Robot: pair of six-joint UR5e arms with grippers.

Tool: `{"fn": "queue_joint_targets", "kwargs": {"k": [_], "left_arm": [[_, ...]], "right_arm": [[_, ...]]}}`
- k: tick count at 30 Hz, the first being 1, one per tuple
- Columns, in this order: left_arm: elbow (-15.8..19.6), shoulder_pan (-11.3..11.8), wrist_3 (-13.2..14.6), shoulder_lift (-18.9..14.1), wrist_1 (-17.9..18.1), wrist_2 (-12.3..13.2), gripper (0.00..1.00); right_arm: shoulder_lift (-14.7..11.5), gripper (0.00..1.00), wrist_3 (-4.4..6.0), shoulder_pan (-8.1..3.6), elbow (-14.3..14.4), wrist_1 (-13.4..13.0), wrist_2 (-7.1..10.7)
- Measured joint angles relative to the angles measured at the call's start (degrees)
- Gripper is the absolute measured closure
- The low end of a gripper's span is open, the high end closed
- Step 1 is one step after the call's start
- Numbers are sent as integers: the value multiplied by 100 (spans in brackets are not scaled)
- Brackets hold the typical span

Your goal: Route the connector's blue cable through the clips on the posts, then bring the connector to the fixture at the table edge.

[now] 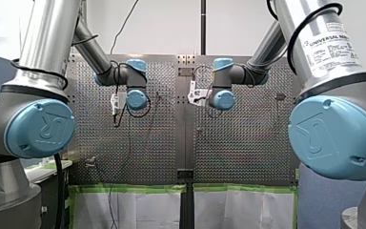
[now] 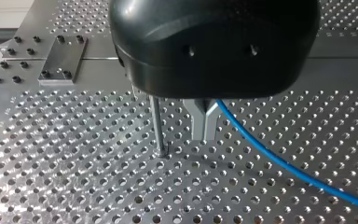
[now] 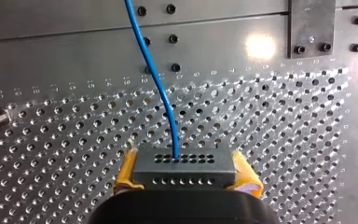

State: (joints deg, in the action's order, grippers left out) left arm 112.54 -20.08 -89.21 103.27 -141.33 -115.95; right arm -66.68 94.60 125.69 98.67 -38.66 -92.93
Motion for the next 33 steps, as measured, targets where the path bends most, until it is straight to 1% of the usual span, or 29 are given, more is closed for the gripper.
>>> {"fn": "queue_joint_targets", "kwargs": {"k": [5, 15, 20, 25, 30, 33], "left_arm": [[-198, 30, -39, 52, -92, 23, 100], [-350, 112, -68, 59, -118, 152, 100], [-389, 166, -163, 61, -111, 311, 100], [-402, 235, -233, 81, -91, 478, 100], [-416, 301, -272, 150, -65, 596, 100], [-496, 347, -281, 237, -74, 669, 100]], "right_arm": [[6, 100, -1, -25, -6, -30, 26], [30, 100, -1, -102, -25, -48, 37], [62, 100, -1, -108, -36, -59, 36], [148, 100, -1, -110, -54, -70, 32], [190, 100, -1, -110, -89, -92, 33], [197, 100, -1, -110, -120, -80, 36]]}}
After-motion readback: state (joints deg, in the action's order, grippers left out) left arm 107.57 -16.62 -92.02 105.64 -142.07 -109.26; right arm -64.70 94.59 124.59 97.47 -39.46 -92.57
